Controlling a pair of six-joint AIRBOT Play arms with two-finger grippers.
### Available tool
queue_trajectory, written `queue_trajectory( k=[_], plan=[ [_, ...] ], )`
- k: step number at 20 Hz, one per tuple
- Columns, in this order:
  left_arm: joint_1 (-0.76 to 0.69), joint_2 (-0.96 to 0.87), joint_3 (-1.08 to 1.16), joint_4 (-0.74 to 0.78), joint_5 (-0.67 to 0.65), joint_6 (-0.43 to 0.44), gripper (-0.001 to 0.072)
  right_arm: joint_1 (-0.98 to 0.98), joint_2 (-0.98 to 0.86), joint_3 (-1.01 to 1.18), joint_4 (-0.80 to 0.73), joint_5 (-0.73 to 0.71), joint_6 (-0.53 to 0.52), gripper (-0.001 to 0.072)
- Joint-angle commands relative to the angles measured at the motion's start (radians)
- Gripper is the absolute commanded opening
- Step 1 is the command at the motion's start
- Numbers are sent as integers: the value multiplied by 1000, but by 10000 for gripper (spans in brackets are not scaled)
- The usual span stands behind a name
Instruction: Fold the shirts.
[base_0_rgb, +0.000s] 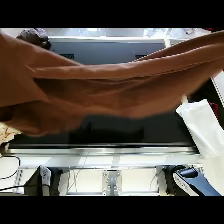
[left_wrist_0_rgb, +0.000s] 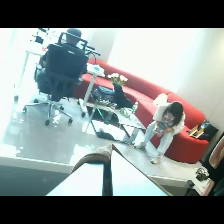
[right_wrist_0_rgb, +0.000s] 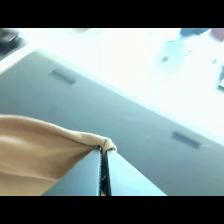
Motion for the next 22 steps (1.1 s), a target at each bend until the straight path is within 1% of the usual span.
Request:
queue_trajectory(
  k=[1,2,4,5,7,8,9,10,11,12,13,14,15,17,19,20,21,22],
  plan=[
    [5,-13,21,106,14,-53,11,0,-45,-9,-110,-64,14,7],
    [-18,-29,20,172,2,-63,10,0,-98,-25,-133,-74,14,7],
    [-132,-87,19,335,-27,-91,10,0,-224,-56,-174,-72,31,7],
    [-231,-135,17,426,-48,-103,10,0,-294,-68,-187,-64,56,7],
    [-489,-255,-8,587,-46,-102,10,0,-450,-84,-189,-40,77,9],
    [-629,-337,-14,704,-29,-89,11,0,-534,-89,-189,-39,96,8],
    [-739,-423,-15,852,17,-97,10,0,-613,-89,-189,-46,99,8],
    [-822,-513,-15,1014,87,-167,11,0,-699,-89,-187,-70,100,8],
    [-877,-611,-15,1183,177,-290,11,0,-776,-89,-179,-102,100,8],
    [-903,-701,-15,1307,272,-419,11,0,-855,-89,-167,-146,100,8],
    [-907,-774,-14,1345,358,-491,11,0,-927,-89,-161,-204,101,8],
    [-906,-837,-13,1333,428,-502,11,0,-985,-89,-162,-272,126,9],
    [-904,-894,-11,1326,484,-502,11,0,-1034,-89,-163,-350,172,8],
    [-904,-972,-3,1326,542,-502,11,-2,-1099,-89,-163,-522,272,9],
    [-904,-1003,-3,1326,556,-502,12,-2,-1117,-88,-163,-645,333,12],
    [-901,-1002,-2,1326,556,-502,63,-5,-1116,-79,-166,-674,334,24],
    [-894,-994,6,1326,554,-502,328,-9,-1116,-53,-169,-666,334,121],
    [-883,-977,18,1326,542,-502,671,-20,-1113,-14,-171,-630,335,337]
  ],
)
